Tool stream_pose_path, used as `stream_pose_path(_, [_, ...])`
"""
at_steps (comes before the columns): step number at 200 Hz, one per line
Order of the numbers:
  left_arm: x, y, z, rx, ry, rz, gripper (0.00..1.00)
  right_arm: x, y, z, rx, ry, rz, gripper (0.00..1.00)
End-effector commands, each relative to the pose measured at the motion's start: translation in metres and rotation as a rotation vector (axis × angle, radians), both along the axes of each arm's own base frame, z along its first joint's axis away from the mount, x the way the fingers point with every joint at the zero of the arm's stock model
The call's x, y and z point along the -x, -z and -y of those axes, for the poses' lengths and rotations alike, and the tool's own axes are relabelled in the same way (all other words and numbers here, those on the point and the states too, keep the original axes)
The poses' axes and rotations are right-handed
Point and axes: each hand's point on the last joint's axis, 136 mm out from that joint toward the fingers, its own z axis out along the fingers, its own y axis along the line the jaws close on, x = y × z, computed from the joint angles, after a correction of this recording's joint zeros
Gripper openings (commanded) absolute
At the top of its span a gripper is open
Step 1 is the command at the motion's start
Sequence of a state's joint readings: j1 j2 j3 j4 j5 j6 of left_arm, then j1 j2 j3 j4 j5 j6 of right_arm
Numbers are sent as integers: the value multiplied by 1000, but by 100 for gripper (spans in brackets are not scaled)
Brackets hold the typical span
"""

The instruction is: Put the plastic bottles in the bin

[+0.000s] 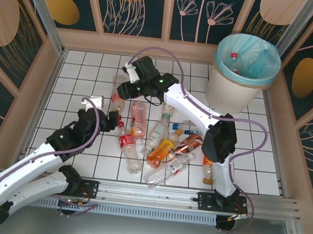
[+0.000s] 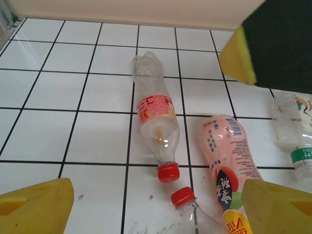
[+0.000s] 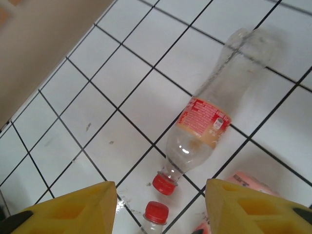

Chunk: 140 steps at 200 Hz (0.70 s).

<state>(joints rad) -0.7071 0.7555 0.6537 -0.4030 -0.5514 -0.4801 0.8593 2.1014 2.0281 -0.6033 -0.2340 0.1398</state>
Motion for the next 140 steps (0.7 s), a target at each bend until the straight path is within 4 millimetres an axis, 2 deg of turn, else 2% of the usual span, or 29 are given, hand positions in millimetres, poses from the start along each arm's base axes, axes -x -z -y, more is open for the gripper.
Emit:
stream_pose_path(1, [-1,1,2,45,4,39,89,5,7,-4,28,-27,-58,51])
stream_pose_path(40, [4,17,4,34,44,37,90,7,20,-5,65,-38,-89,51])
stream_pose_path(74, [6,14,7,57,64,56,91,11,34,2,112,-37,-124,51])
stream_pose_path(140, [17,11,-14,129,-35,67,92,16,61,7,188,-22,-193,49])
